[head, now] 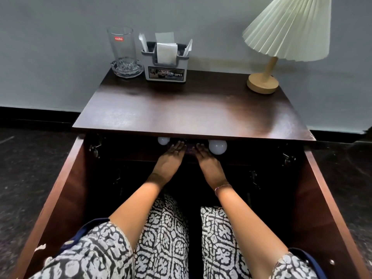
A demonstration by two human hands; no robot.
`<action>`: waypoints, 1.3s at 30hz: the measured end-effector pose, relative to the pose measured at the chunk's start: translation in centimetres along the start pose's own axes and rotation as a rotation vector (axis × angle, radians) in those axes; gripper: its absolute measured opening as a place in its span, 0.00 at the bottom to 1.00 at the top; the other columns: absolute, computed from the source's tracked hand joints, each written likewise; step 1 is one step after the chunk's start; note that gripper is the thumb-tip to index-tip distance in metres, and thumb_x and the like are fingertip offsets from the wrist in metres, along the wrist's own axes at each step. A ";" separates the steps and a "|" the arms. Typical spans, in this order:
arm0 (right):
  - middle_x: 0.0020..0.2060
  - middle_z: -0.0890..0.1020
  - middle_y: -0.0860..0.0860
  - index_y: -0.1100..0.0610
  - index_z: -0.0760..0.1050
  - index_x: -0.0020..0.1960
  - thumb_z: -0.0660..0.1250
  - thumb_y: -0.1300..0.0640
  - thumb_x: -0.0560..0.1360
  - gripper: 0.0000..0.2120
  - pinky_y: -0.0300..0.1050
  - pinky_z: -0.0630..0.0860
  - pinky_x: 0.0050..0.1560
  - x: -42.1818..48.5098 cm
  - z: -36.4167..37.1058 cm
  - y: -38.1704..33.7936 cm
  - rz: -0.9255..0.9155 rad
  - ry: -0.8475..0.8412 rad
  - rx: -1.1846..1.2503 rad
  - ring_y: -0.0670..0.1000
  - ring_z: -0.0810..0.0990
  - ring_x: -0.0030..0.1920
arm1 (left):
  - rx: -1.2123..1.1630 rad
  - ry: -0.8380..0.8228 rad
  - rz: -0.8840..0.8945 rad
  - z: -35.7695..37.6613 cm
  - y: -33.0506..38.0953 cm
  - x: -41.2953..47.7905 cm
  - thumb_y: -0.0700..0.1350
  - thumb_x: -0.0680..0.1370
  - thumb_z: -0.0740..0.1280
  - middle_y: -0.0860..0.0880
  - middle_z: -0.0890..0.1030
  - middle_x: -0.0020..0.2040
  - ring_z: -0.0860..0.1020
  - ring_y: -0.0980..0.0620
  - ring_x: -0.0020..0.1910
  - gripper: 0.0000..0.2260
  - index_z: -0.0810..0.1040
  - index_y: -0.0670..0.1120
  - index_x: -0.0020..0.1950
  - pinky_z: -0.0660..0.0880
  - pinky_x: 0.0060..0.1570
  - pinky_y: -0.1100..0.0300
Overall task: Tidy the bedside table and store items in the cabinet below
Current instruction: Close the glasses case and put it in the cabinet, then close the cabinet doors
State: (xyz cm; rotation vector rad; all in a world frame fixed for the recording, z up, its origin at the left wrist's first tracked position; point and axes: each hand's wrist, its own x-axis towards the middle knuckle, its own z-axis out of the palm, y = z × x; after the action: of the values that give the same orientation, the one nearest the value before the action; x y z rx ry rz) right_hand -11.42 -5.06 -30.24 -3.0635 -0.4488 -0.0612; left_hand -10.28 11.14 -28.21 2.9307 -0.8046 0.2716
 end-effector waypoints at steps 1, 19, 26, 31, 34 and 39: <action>0.77 0.50 0.56 0.61 0.45 0.76 0.48 0.66 0.79 0.27 0.43 0.50 0.76 0.0 0.0 0.0 0.005 0.000 -0.004 0.53 0.49 0.77 | -0.034 -0.013 -0.021 0.6 -0.1 0.1 0.36 0.74 0.50 0.38 0.69 0.70 0.70 0.44 0.70 0.24 0.68 0.36 0.70 0.67 0.68 0.58; 0.75 0.55 0.60 0.65 0.48 0.75 0.52 0.57 0.81 0.27 0.47 0.41 0.76 0.9 0.7 -0.6 -0.030 0.078 0.072 0.56 0.52 0.76 | -0.003 -0.059 -0.144 2.6 1.4 1.4 0.50 0.76 0.55 0.40 0.60 0.76 0.56 0.46 0.76 0.30 0.55 0.38 0.75 0.42 0.77 0.52; 0.71 0.66 0.61 0.66 0.59 0.72 0.57 0.55 0.79 0.25 0.56 0.53 0.74 -0.2 1.2 -0.5 -0.021 0.036 0.073 0.58 0.63 0.73 | -0.050 -0.111 -0.219 3.0 2.5 0.1 0.48 0.75 0.58 0.37 0.67 0.72 0.63 0.42 0.73 0.29 0.62 0.36 0.73 0.50 0.76 0.47; 0.68 0.71 0.61 0.66 0.66 0.69 0.66 0.57 0.74 0.26 0.58 0.62 0.68 -1.5 0.8 -1.6 0.022 0.023 0.145 0.60 0.69 0.69 | -0.083 -0.043 -0.182 1.7 3.8 -0.9 0.48 0.72 0.55 0.39 0.75 0.66 0.72 0.43 0.67 0.27 0.70 0.35 0.67 0.64 0.68 0.44; 0.71 0.66 0.62 0.67 0.62 0.71 0.63 0.58 0.76 0.27 0.57 0.54 0.71 -2.5 -0.2 -2.0 0.057 -0.003 0.201 0.60 0.62 0.72 | -0.107 -0.112 -0.209 0.5 4.2 -1.5 0.48 0.74 0.53 0.40 0.68 0.72 0.65 0.43 0.72 0.28 0.65 0.36 0.72 0.57 0.73 0.47; 0.76 0.48 0.57 0.63 0.47 0.75 0.53 0.55 0.80 0.28 0.46 0.37 0.73 -5.0 -3.2 -2.7 0.074 -0.177 0.255 0.55 0.44 0.77 | -0.217 -0.256 -0.253 -2.1 5.6 -3.5 0.48 0.77 0.54 0.42 0.51 0.78 0.46 0.46 0.78 0.30 0.50 0.40 0.76 0.39 0.74 0.58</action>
State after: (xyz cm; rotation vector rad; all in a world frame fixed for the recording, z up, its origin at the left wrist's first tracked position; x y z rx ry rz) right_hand -17.14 -4.03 -27.14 -2.8401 -0.3219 0.2514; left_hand -16.42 8.33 -26.59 2.8494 -0.4444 -0.2006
